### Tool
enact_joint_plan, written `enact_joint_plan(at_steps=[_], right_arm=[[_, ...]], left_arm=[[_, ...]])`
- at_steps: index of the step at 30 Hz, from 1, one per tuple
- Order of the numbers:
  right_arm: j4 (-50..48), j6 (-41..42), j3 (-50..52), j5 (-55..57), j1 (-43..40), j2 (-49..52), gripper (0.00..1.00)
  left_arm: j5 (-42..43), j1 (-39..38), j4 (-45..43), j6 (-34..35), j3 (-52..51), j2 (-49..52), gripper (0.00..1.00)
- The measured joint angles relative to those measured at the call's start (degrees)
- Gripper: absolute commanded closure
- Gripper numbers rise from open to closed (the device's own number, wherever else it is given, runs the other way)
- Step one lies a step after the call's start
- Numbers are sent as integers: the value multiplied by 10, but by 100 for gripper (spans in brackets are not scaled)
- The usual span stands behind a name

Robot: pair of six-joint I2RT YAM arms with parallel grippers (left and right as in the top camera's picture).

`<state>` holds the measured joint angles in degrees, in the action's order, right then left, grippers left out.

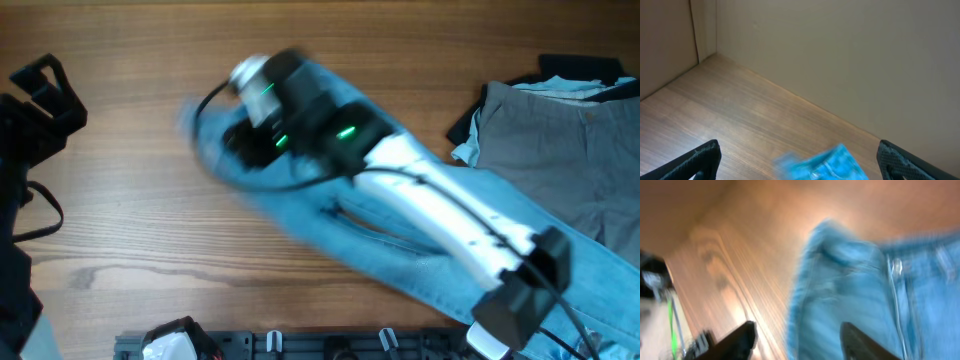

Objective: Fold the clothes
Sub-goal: 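Pull the jeans off the pile leftward with the right gripper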

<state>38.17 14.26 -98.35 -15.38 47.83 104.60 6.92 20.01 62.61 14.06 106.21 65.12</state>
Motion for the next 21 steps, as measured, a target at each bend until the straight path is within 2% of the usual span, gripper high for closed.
enact_joint_plan(at_steps=[4, 7, 10, 13, 16, 18, 21], right_arm=[[59, 10, -5, 70, 2, -9, 20], [101, 27, -25, 117, -63, -45, 20], [129, 60, -44, 140, -160, -108, 22], [162, 89, -59, 133, -288, -186, 23], [204, 100, -66, 106, -369, -236, 23], [244, 104, -69, 93, -401, -252, 23], [291, 106, -68, 81, -420, -243, 23]], left_arm=[[14, -4, 3, -7, 0, 20, 0], [44, -31, 7, -28, 0, 57, 0], [62, -81, 26, -62, 0, 108, 3], [70, -141, 32, -102, 0, 198, 28], [75, -185, 16, -140, 1, 307, 78], [77, -213, -14, -167, 0, 401, 96], [79, -244, -62, -191, -4, 514, 96]])
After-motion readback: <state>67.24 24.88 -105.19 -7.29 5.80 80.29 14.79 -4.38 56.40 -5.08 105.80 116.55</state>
